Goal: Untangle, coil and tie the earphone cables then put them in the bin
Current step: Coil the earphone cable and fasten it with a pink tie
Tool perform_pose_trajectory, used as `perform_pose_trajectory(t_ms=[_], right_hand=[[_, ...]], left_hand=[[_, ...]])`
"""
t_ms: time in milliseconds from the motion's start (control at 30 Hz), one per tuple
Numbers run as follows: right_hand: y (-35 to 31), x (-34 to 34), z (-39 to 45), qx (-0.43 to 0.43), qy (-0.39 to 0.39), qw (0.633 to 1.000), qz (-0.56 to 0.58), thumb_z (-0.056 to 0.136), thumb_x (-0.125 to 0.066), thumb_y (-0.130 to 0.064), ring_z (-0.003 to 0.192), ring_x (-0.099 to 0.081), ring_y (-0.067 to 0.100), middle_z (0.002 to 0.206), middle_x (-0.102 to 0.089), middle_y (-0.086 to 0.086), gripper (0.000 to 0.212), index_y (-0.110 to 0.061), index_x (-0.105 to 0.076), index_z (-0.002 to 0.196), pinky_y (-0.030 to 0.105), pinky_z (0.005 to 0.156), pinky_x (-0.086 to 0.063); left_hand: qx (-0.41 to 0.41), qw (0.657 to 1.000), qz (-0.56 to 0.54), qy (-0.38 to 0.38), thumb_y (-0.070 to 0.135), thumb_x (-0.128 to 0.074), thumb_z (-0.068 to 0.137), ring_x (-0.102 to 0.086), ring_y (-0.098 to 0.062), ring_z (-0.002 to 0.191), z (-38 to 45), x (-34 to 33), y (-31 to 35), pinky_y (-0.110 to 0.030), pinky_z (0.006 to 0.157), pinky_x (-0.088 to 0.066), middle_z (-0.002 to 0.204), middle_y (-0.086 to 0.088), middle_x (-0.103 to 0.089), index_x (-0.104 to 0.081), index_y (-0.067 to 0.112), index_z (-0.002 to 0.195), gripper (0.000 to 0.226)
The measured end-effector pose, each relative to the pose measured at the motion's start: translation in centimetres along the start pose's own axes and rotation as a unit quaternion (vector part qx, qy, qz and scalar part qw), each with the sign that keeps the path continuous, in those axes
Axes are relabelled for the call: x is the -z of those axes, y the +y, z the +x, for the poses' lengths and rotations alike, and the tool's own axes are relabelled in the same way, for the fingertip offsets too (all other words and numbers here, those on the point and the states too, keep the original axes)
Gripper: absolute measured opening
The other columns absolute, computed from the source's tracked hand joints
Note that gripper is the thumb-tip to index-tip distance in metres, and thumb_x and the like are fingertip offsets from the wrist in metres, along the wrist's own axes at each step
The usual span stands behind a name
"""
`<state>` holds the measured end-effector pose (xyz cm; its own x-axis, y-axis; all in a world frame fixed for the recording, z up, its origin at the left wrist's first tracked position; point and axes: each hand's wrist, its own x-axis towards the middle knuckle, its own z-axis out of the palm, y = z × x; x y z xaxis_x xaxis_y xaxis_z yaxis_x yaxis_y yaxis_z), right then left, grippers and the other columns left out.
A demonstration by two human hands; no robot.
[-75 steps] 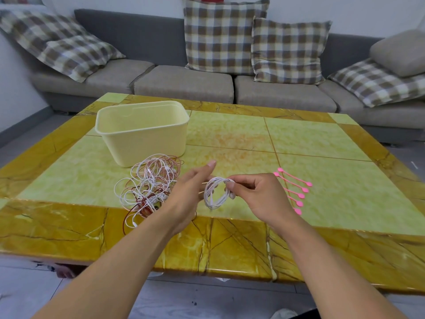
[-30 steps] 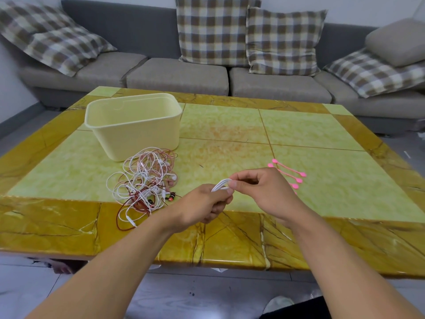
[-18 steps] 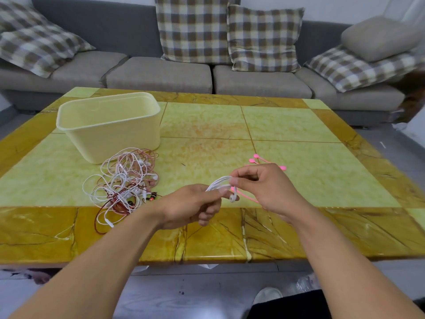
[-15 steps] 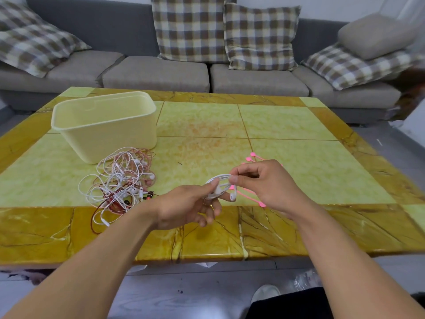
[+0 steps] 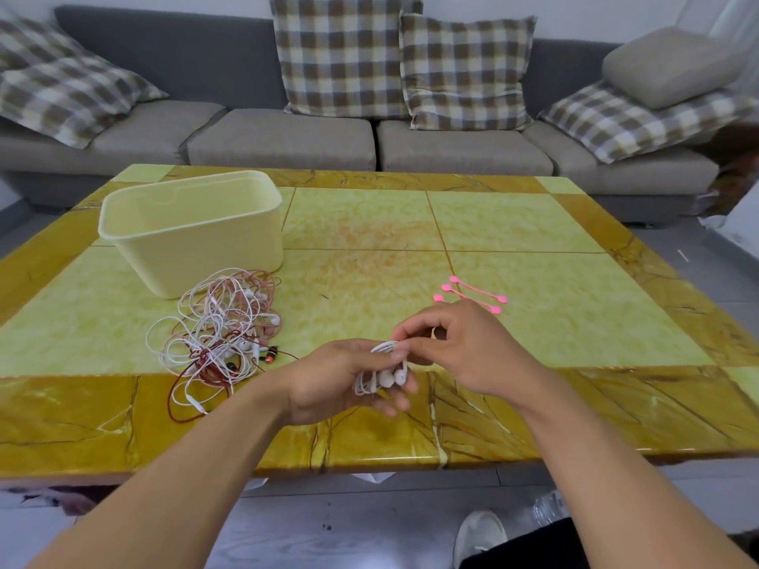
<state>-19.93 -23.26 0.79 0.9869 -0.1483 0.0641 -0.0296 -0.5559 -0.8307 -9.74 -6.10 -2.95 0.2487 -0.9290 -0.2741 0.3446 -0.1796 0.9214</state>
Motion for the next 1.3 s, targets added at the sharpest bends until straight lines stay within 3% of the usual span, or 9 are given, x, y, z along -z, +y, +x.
perform_pose_trajectory(t_ms=[67,200,367,500,633,767,1000,1167,1300], right_hand=[[0.2,-0.1,0.2,0.013,0.018,1.0,-0.01,0.088,-0.077,-0.018,0.071,-0.061,-0.004,0.078,-0.074,-0.004,0.005,-0.021,-0.081,0.089,0.008,0.071,-0.043],[0.5,-0.4,1.0,0.034,0.032,0.997,-0.063,0.085,-0.079,-0.027,0.084,-0.056,-0.002,0.086,-0.07,-0.019,0.005,-0.031,-0.079,0.088,0.01,0.07,-0.035],[0.5,-0.9,1.7,0.025,0.059,0.997,-0.049,0.086,-0.078,-0.028,0.077,-0.058,-0.004,0.091,-0.069,-0.008,0.01,-0.038,-0.079,0.088,0.01,0.067,-0.04],[0.2,-1.2,2.1,0.018,0.059,0.995,-0.078,0.086,-0.078,-0.032,0.084,-0.058,-0.004,0.09,-0.066,-0.011,0.013,-0.044,-0.076,0.085,0.009,0.069,-0.038],[0.0,-1.1,2.2,0.004,0.036,0.996,-0.087,0.087,-0.078,-0.031,0.081,-0.054,-0.008,0.086,-0.062,-0.014,0.014,-0.045,-0.075,0.084,0.013,0.068,-0.034],[-0.1,-0.6,2.3,0.004,0.026,0.996,-0.083,0.088,-0.077,-0.027,0.077,-0.051,-0.012,0.077,-0.061,-0.02,0.014,-0.04,-0.075,0.087,0.012,0.067,-0.034],[0.3,-1.2,2.3,0.007,0.01,0.997,-0.074,0.087,-0.078,-0.029,0.081,-0.054,-0.009,0.081,-0.065,-0.019,0.015,-0.044,-0.074,0.085,0.012,0.068,-0.034],[0.8,-1.3,2.3,0.029,-0.017,0.999,-0.011,0.085,-0.079,-0.029,0.081,-0.057,0.0,0.088,-0.071,-0.02,0.009,-0.038,-0.077,0.087,0.018,0.074,-0.039],[1.1,-1.0,2.4,0.041,-0.02,0.999,0.02,0.077,-0.072,-0.045,0.09,-0.059,-0.002,0.102,-0.07,-0.019,0.012,-0.038,-0.076,0.086,0.024,0.079,-0.042]], left_hand=[[0.008,1.0,-0.015,0.002,0.029,-0.062,0.094,-0.06,-0.021,0.078,-0.1,0.4,0.1,-0.036,0.076,-0.052,0.09,-0.009,-0.062,-0.067,-0.001,0.117,0.038],[0.007,1.0,-0.022,-0.008,0.022,-0.055,0.099,-0.055,-0.018,0.072,-0.3,0.8,0.4,-0.032,0.069,-0.049,0.085,-0.006,-0.058,-0.071,0.008,0.11,0.023],[-0.02,1.0,0.002,-0.002,0.018,-0.052,0.101,-0.071,-0.029,0.097,-0.2,1.2,0.7,-0.028,0.074,-0.055,0.126,-0.012,-0.07,-0.059,0.003,0.129,0.033],[-0.016,1.0,0.01,-0.002,0.015,-0.052,0.102,-0.071,-0.027,0.1,-0.2,1.3,0.6,-0.026,0.074,-0.054,0.133,-0.009,-0.067,-0.057,0.007,0.13,0.029],[-0.006,1.0,-0.012,0.026,0.006,-0.05,0.102,-0.066,-0.023,0.086,-0.4,1.9,0.5,-0.027,0.068,-0.046,0.125,-0.017,-0.069,-0.061,0.001,0.123,0.024],[-0.011,0.995,0.005,0.1,-0.005,-0.046,0.097,-0.063,-0.022,0.072,-0.4,2.4,0.6,-0.029,0.063,-0.042,0.094,-0.013,-0.074,-0.068,0.0,0.104,0.023],[-0.025,0.974,0.198,0.103,-0.013,-0.048,0.093,-0.072,-0.023,0.097,-1.0,2.3,0.5,-0.027,0.076,-0.052,0.107,-0.005,-0.076,-0.074,0.013,0.106,0.038],[-0.044,0.977,0.197,0.071,-0.014,-0.046,0.09,-0.06,-0.021,0.079,-0.7,1.5,0.0,-0.04,0.077,-0.048,0.082,-0.006,-0.065,-0.064,0.015,0.087,0.034],[-0.073,0.982,0.166,0.042,-0.015,-0.049,0.093,-0.07,-0.022,0.103,-0.4,0.5,-0.2,-0.037,0.088,-0.054,0.104,-0.004,-0.073,-0.061,0.009,0.108,0.031]])
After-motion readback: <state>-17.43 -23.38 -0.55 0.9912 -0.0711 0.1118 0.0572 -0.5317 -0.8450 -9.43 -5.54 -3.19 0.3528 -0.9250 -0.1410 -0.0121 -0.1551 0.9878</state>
